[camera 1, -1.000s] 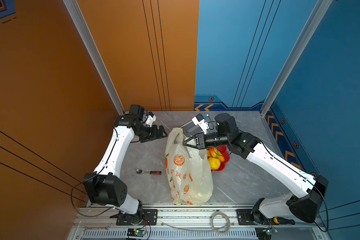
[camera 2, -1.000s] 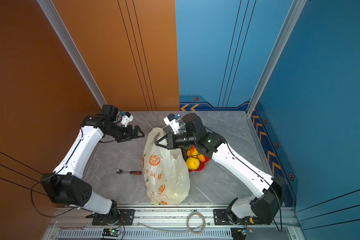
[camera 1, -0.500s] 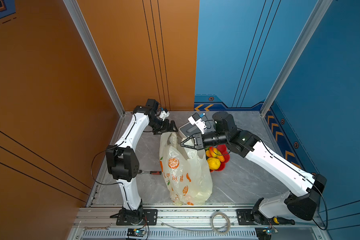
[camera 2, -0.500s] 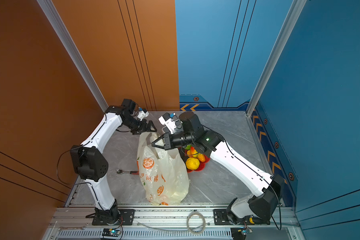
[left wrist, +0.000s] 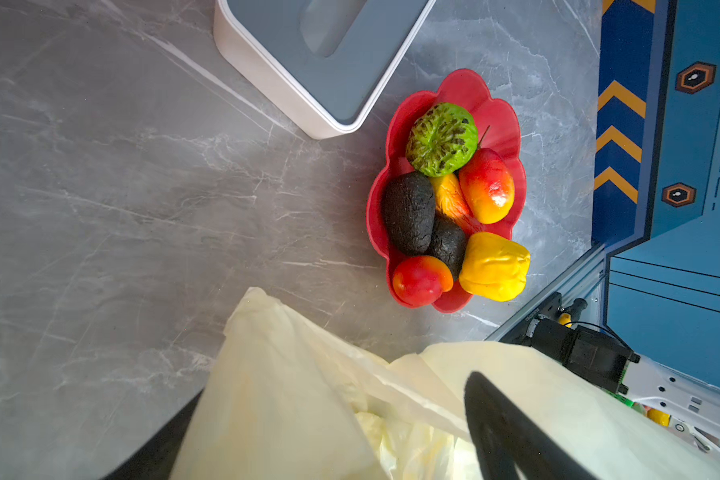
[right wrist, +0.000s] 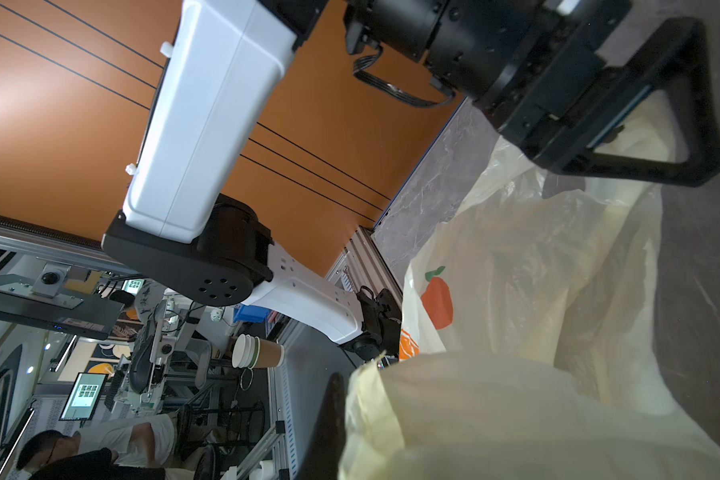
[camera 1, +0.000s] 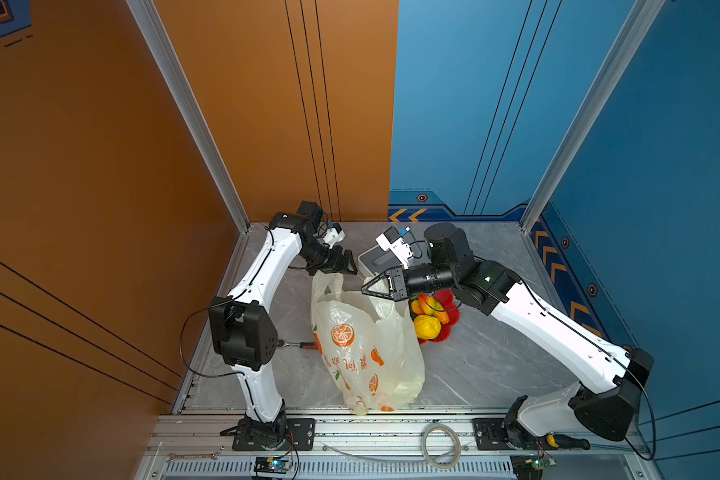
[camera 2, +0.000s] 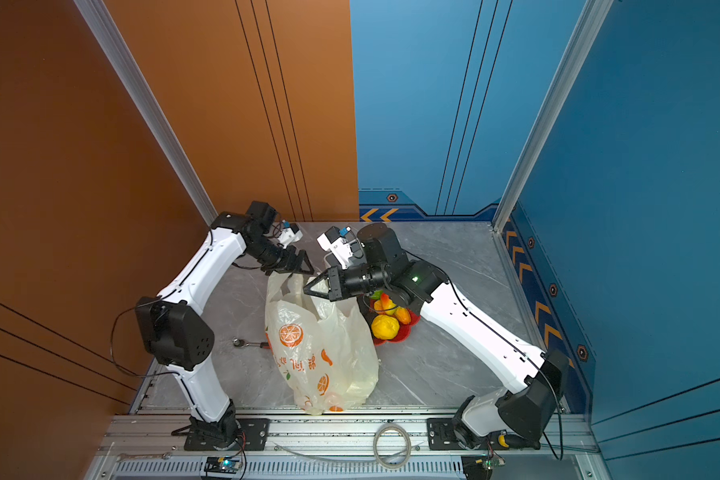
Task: Place the fruits into the plastic bag
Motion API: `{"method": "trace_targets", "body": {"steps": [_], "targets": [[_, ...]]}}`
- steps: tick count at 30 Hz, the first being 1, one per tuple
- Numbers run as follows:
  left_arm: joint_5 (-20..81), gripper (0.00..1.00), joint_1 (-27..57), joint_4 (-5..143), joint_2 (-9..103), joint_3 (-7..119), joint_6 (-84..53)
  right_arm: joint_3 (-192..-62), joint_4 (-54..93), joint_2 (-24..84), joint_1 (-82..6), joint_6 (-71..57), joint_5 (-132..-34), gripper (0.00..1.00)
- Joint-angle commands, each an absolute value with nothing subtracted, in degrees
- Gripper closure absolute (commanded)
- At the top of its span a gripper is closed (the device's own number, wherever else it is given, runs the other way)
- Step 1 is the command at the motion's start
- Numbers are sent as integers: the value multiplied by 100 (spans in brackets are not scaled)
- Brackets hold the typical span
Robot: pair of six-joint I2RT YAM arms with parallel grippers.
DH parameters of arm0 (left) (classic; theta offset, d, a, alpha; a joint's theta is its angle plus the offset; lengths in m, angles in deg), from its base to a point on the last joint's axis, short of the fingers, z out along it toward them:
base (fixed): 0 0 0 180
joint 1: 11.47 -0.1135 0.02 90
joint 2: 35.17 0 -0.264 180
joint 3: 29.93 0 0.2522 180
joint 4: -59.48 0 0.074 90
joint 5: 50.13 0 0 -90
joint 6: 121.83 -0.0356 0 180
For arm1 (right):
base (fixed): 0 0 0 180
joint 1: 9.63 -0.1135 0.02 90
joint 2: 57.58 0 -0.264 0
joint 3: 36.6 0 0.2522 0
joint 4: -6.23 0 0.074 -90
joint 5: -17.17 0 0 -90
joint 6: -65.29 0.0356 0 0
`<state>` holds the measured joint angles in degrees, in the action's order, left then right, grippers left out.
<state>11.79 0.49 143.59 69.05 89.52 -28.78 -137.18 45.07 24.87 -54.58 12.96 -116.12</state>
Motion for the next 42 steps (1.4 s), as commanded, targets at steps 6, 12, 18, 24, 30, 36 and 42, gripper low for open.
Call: {"method": "trace_targets", "body": {"steps": [6,12,18,24,30,36,42], "targets": [[1898,21,-27,14929,6244,8566,-3030,-13808,4609,2565,-5422,1177,-11474,100],[1977,18,-156,15041,5877,8447,-2948,-13765,4609,2574,-5410,1162,-11432,100],[2042,5,-232,15098,5642,8339,-2945,-13758,4609,2548,-5402,1168,-11397,100],[2392,6,-269,15297,5375,8175,-2958,-13748,4609,2540,-5392,1167,-11385,100],[2761,10,-247,15528,5191,8156,-2930,-13759,4600,2600,-5392,1150,-11361,100],[2876,60,-242,15630,5109,7996,-2881,-13676,4605,2608,-5297,1174,-11210,100],[2897,100,-336,15630,5045,8151,-2826,-13686,4486,2694,-5023,1541,-10930,100]]}}
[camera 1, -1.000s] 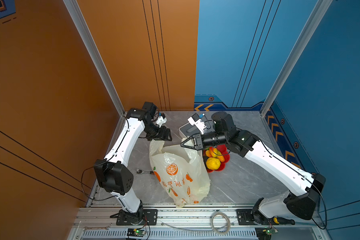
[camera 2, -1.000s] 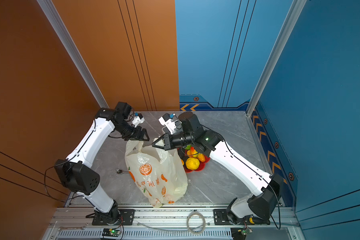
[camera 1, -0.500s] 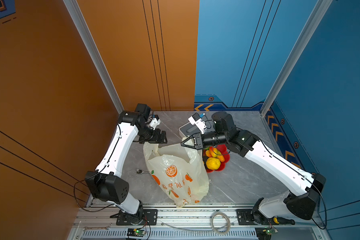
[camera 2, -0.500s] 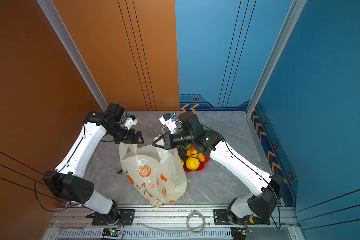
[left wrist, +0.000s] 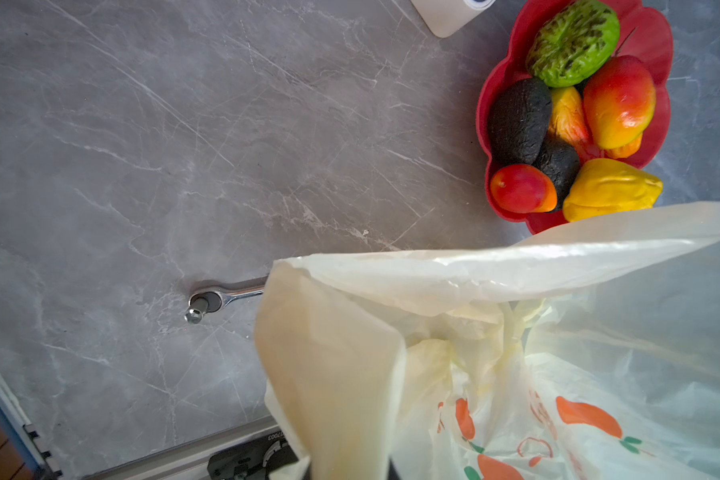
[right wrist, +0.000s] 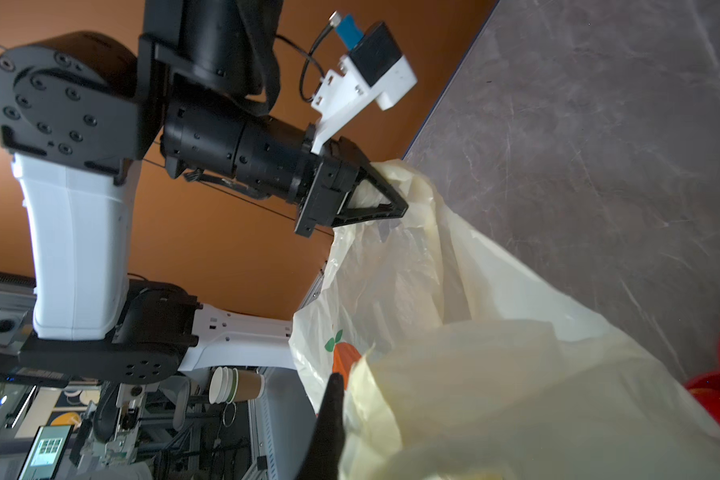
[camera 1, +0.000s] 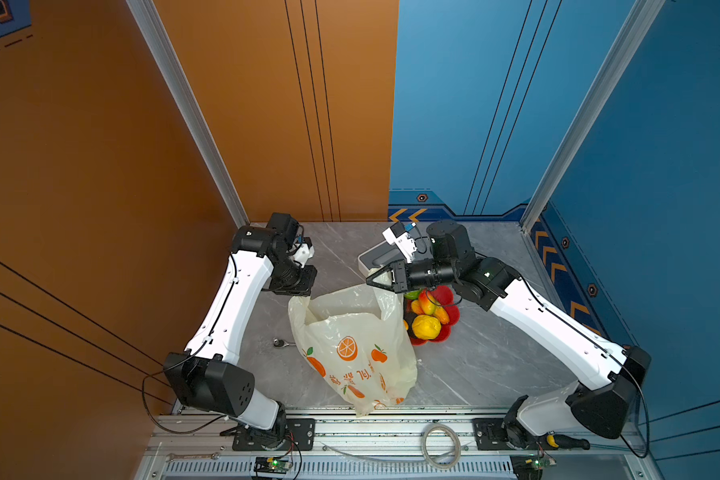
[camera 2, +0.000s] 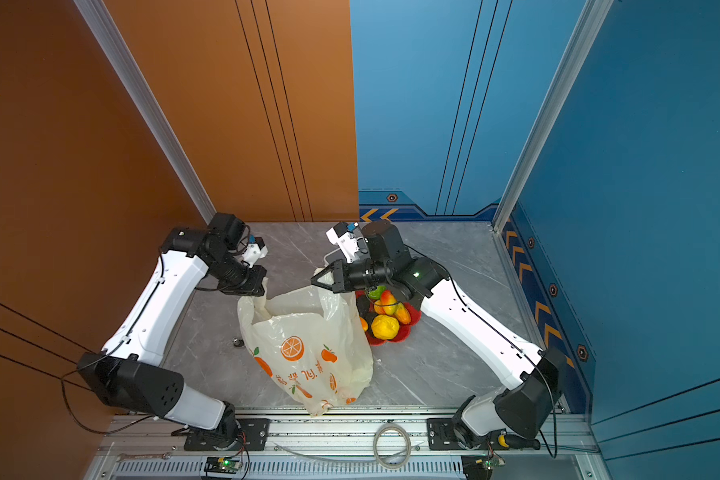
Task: Place the fruits into the plastic bag
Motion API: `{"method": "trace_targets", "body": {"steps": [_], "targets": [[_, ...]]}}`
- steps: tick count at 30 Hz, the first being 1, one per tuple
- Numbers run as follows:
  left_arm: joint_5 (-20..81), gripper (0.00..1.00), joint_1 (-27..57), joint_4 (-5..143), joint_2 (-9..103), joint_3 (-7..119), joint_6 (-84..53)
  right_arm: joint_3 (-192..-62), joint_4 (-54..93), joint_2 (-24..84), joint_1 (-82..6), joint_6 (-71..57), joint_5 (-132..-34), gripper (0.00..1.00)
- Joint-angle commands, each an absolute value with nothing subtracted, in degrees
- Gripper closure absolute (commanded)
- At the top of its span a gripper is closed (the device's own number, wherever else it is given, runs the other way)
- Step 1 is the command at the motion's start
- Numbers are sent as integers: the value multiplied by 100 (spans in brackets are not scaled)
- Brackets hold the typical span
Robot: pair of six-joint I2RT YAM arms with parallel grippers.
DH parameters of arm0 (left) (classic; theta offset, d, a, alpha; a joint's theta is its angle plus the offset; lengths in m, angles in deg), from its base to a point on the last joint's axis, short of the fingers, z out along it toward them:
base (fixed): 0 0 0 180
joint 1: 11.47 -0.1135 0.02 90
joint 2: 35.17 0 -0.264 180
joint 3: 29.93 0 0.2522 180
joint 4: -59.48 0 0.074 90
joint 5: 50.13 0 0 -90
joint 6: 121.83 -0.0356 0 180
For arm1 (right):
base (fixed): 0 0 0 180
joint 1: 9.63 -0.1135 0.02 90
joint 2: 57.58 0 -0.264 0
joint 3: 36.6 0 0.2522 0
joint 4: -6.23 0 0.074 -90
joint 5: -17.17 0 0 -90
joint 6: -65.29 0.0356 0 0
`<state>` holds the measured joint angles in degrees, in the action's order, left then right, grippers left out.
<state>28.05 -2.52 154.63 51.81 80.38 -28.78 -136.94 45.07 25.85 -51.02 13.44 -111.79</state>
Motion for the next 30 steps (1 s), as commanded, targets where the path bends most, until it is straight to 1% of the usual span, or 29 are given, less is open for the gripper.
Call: {"method": "trace_targets", "body": {"steps": [1,3,5,7,9,12,14,15,16,18,19,21,23,25,27,30], "targets": [[2900,100,-370,15628,5051,8258,-2796,-13747,4447,2734,-4815,1590,-10862,100],[2888,100,-471,15608,5122,8605,-2699,-14058,4437,2923,-4676,1608,-10723,100],[2935,100,-568,15453,5264,9218,-2500,-14618,4384,3312,-4466,1565,-10642,100],[3114,100,-624,15130,5421,9996,-2170,-15472,4347,3853,-4255,1555,-10536,100],[3390,100,-617,14723,5540,11009,-1772,-16614,4275,4425,-4087,1478,-10563,100],[3974,100,-318,13975,5549,12359,-1591,-18248,4175,4978,-4060,1150,-10351,100],[4252,100,-97,13406,5428,12776,-1622,-18722,3664,4999,-4112,890,-10229,100],[4391,100,16,13119,5299,12777,-1664,-18716,3198,4909,-4125,821,-10253,100],[4480,100,124,12798,5127,12620,-1725,-18625,2732,4817,-4119,797,-10343,100],[4765,100,423,11994,4529,11712,-1980,-18171,1777,4561,-4084,839,-10629,100],[4942,100,592,11587,4177,11069,-2149,-17846,1488,4442,-4067,894,-10728,100],[5327,100,808,10734,3283,9308,-2410,-16912,1195,4147,-4061,1013,-10987,100],[5770,100,777,10512,2547,7761,-2280,-15794,1526,3871,-4102,832,-11143,100],[5877,100,604,10600,1953,6342,-1906,-14409,1981,3673,-4192,493,-11143,100],[5408,100,298,10620,1451,5075,-1390,-13339,2395,3707,-4278,356,-11205,100],[5117,100,75,10584,939,4082,-955,-12574,2580,3685,-4437,377,-11346,100]]}}
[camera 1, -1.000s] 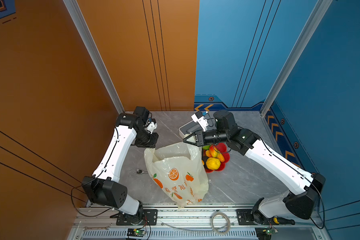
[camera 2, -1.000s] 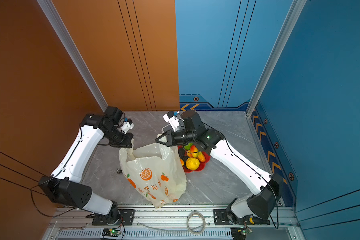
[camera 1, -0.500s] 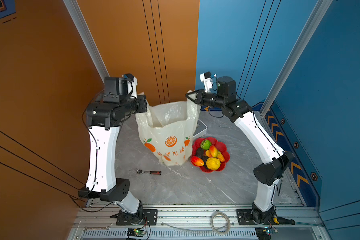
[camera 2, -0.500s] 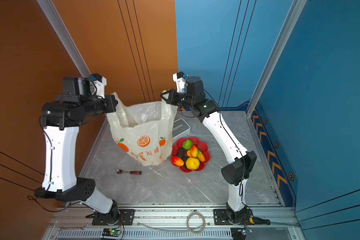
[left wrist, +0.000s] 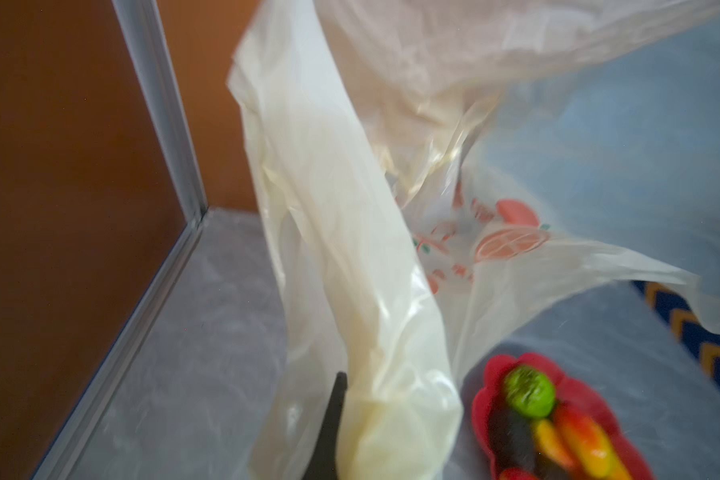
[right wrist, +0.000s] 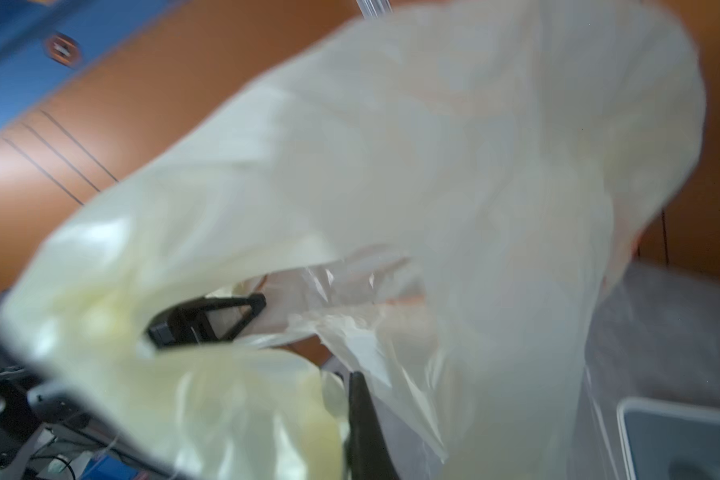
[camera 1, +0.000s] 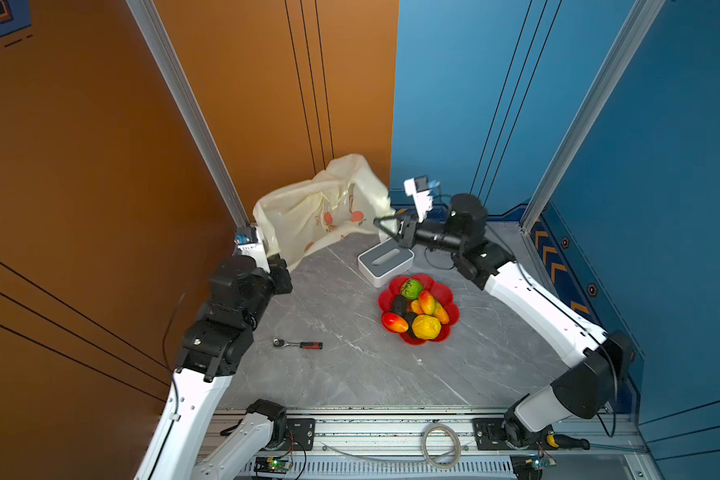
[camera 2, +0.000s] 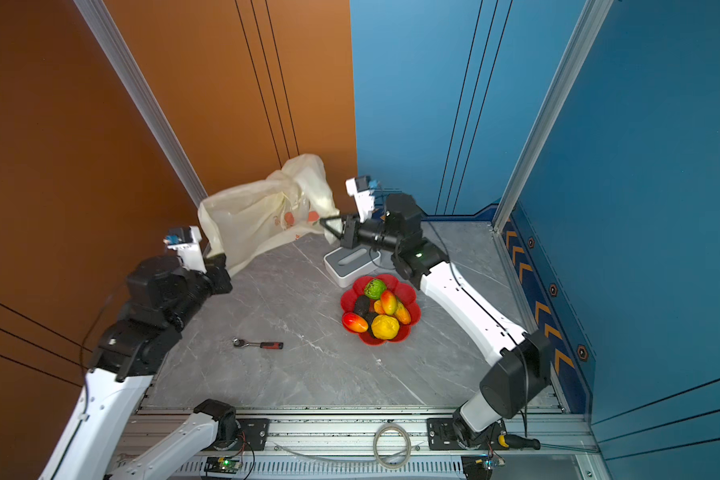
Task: Place the fruits into the plastic bag
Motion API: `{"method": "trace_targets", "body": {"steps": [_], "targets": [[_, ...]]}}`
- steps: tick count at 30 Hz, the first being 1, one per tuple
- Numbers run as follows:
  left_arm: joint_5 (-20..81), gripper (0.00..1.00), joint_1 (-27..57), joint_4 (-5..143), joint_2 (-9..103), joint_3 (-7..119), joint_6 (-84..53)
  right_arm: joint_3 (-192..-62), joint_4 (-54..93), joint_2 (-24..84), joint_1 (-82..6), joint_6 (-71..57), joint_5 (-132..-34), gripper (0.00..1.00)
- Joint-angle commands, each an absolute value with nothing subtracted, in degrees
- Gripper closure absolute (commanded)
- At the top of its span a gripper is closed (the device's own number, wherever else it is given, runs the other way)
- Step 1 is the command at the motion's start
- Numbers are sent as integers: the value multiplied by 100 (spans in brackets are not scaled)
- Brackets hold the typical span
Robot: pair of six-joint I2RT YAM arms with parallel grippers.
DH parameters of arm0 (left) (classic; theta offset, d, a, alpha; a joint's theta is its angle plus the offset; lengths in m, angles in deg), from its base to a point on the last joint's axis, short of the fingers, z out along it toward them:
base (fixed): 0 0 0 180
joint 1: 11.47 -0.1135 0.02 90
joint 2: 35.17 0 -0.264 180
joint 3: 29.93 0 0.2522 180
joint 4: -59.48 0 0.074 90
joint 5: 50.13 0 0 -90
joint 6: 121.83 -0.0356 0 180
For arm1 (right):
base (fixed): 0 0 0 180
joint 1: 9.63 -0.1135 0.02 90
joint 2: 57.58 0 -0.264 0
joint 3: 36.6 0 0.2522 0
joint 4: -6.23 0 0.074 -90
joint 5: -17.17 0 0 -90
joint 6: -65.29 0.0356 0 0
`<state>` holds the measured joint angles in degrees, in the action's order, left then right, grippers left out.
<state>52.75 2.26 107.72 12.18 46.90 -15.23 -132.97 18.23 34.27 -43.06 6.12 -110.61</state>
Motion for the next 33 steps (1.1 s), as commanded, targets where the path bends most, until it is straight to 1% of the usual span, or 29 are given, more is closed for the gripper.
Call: {"method": "trace_targets", "body": {"steps": [1,3,5,12,17,20,24,27,29,31,33], "targets": [[5103,100,38,10620,858,4019,-935,-12518,2669,3619,-4487,288,-11286,100],[5058,100,-29,10758,834,4185,-1003,-12649,2862,3433,-4527,182,-11103,100],[4936,100,-83,10935,995,4658,-1100,-12920,2893,3325,-4497,255,-11071,100],[4641,100,31,11652,1521,6246,-1118,-14131,2925,3262,-4534,1155,-11102,100],[4340,100,230,12335,1828,7168,-1002,-14290,3066,2872,-4511,1566,-10877,100],[4150,100,354,12687,1915,7469,-794,-14295,3570,2598,-4410,1604,-10581,100],[3910,100,364,12873,1924,7403,-489,-14199,4211,2426,-4207,1608,-10282,100],[3824,100,205,12949,2396,7438,-531,-14335,4438,2856,-4055,1670,-10171,100],[3351,100,-145,12872,3104,7607,-552,-14755,4289,3436,-3979,1709,-10243,100],[2820,100,-554,12695,3909,8005,-572,-15681,4221,4216,-3920,1591,-10183,100],[2449,100,-855,12607,4873,8856,-472,-17019,4226,5092,-3877,1426,-10120,100]]}}
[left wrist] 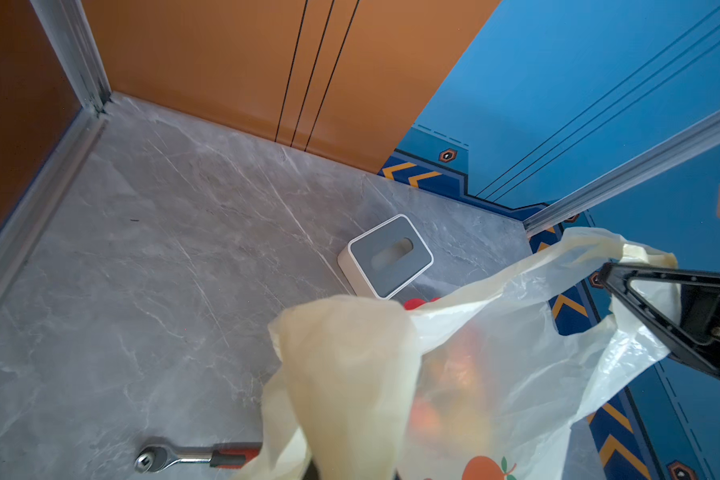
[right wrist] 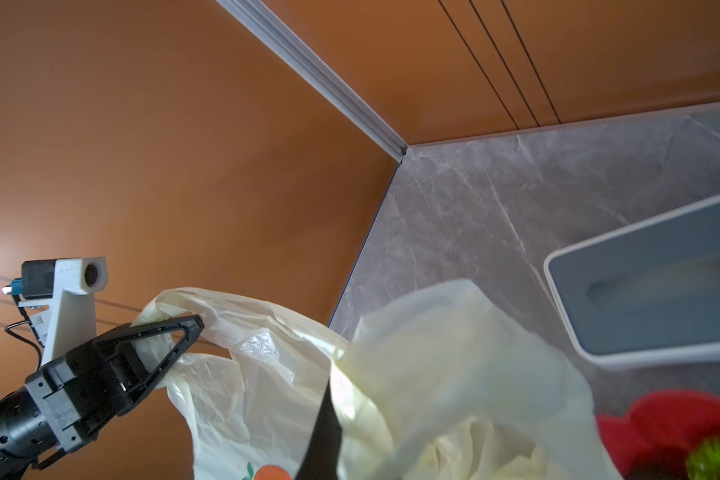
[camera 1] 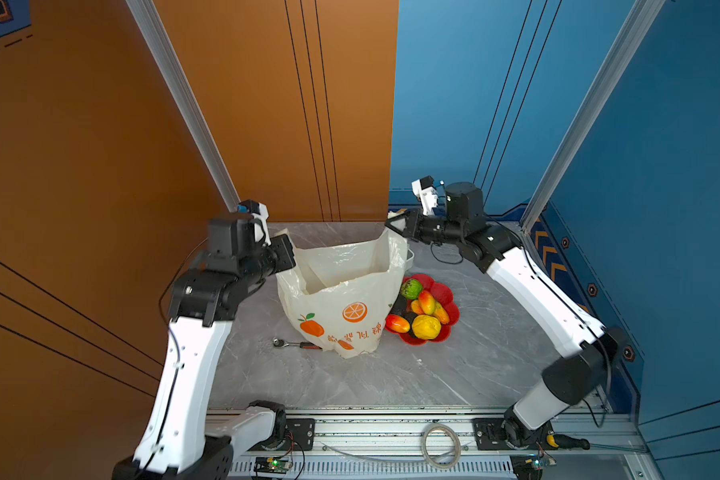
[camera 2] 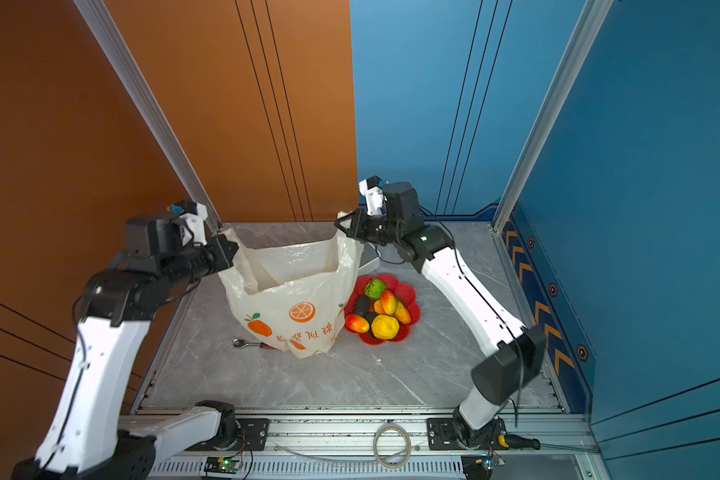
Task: Place the fruits into the plastic bag
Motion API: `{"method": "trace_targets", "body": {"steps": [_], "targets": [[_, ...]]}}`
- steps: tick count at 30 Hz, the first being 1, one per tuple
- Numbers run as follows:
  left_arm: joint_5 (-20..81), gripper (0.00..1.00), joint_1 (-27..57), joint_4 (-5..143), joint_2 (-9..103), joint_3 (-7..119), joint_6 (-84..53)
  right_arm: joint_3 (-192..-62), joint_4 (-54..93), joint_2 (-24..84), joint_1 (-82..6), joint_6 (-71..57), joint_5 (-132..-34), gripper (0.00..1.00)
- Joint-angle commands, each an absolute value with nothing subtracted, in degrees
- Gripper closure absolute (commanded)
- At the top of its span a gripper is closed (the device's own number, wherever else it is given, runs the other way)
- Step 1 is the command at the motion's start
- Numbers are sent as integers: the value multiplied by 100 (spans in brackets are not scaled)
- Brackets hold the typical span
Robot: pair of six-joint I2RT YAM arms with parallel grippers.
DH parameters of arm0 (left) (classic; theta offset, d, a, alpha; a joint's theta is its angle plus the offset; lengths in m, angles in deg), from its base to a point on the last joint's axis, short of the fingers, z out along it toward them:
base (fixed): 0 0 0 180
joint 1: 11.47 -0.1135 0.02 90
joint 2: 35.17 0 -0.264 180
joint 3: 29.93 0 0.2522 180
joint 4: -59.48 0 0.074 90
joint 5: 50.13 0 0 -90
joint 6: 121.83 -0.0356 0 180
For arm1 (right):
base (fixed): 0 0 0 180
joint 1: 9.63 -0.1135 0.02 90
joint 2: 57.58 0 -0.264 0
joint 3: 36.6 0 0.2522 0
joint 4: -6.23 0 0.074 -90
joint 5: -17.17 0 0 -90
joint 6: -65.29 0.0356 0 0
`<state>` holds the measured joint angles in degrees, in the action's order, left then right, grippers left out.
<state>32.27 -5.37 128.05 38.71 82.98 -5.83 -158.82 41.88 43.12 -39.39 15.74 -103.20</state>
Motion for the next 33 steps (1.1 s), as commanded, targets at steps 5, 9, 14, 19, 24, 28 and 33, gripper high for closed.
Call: {"method": "trace_targets", "body": {"steps": [5,9,14,19,24,28,33], "targets": [[2745,100,-582,12591,6494,12559,-397,-20990,3932,6806,-3870,1309,-9885,100],[3911,100,549,12540,6585,14520,-1541,-20349,2419,5762,-3980,873,-9853,100],[5183,100,2194,10915,4454,11273,-3334,-16899,1031,3613,-4262,-241,-9827,100],[6286,100,1454,9443,2109,5903,-2730,-13755,1619,3383,-4104,-267,-9679,100],[4472,100,-351,9343,1457,3577,-1138,-12984,1602,4301,-4052,757,-10408,100],[4449,100,-374,9601,1352,3637,-1324,-13619,2156,4582,-4179,553,-10340,100],[4256,100,-391,9842,1624,3715,-1445,-14037,2304,4980,-4258,605,-10428,100]]}}
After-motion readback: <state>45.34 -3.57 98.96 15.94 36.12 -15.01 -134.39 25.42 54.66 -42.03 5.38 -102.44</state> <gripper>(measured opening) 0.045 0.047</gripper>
